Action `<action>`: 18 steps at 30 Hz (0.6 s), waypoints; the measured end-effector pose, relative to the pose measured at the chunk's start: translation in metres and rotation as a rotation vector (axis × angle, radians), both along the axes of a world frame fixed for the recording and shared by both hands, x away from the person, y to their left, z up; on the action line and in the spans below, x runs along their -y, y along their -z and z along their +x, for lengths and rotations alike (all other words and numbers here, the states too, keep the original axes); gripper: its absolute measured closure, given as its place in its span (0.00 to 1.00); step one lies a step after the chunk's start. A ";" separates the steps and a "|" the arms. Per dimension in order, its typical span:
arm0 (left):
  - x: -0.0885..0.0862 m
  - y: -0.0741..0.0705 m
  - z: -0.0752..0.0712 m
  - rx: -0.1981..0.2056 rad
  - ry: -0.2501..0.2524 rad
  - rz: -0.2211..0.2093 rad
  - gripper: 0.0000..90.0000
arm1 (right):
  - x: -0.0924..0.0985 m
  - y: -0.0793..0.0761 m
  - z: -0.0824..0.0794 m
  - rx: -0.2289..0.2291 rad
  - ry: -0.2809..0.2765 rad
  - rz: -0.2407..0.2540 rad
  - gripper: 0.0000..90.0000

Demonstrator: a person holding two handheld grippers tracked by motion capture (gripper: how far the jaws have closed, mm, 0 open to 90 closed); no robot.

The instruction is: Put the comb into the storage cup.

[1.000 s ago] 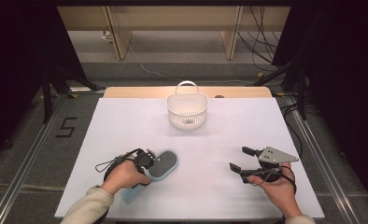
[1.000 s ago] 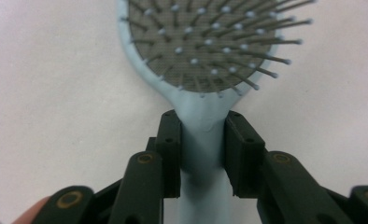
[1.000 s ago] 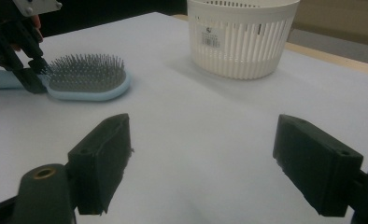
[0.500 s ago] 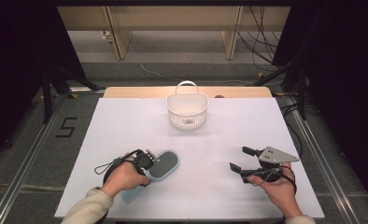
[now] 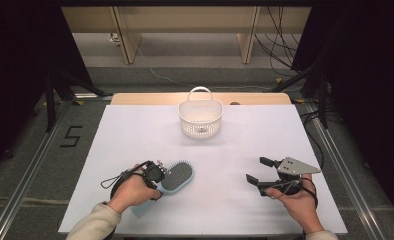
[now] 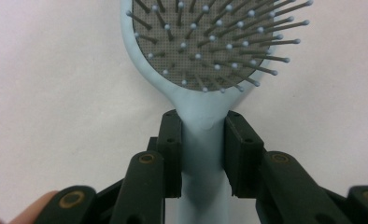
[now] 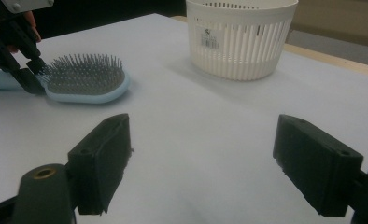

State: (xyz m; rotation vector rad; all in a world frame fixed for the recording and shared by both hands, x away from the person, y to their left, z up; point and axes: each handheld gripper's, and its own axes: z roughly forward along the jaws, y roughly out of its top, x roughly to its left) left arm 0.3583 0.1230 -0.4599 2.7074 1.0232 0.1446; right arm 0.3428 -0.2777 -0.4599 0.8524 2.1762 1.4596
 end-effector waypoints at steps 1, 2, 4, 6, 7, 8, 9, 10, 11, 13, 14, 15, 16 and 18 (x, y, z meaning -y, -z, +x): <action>0.000 0.000 0.000 0.009 0.004 -0.003 0.78 | 0.000 0.000 0.000 -0.002 0.001 0.002 0.23; 0.000 -0.001 0.000 0.014 0.007 -0.003 0.78 | 0.000 0.000 0.000 0.001 0.000 -0.002 0.22; -0.001 -0.002 -0.001 0.027 0.006 -0.012 0.78 | 0.000 0.000 0.000 -0.001 0.001 0.000 0.23; -0.002 -0.003 -0.002 0.034 0.007 -0.017 0.78 | 0.000 0.000 0.000 0.000 0.002 0.003 0.23; -0.003 -0.004 -0.003 0.045 0.007 -0.025 0.78 | 0.000 0.000 0.000 0.000 0.002 0.003 0.23; -0.004 -0.005 -0.003 0.050 0.008 -0.033 0.78 | 0.000 0.000 0.000 0.000 0.001 0.001 0.23; -0.005 -0.005 -0.003 0.057 0.009 -0.036 0.78 | 0.000 0.000 0.000 -0.001 0.000 0.002 0.23; -0.005 -0.006 -0.003 0.064 0.006 -0.045 0.78 | 0.000 0.000 0.000 0.000 0.000 0.001 0.23; -0.006 -0.007 -0.003 0.075 0.011 -0.050 0.78 | 0.000 0.000 0.000 0.002 -0.001 0.000 0.22; -0.008 -0.007 -0.004 0.092 0.020 -0.064 0.78 | 0.000 0.000 0.000 0.003 -0.001 0.001 0.23; -0.010 -0.006 -0.004 0.104 0.019 -0.080 0.78 | 0.000 0.000 0.000 0.002 -0.001 0.001 0.23; -0.011 -0.007 -0.004 0.110 0.019 -0.086 0.78 | 0.000 0.000 0.000 0.002 -0.001 0.002 0.22; -0.012 -0.007 -0.005 0.118 0.011 -0.090 0.78 | 0.000 0.000 0.000 0.002 0.000 0.005 0.22; -0.013 -0.009 -0.005 0.135 0.005 -0.092 0.78 | 0.000 0.000 0.000 0.002 -0.002 0.004 0.22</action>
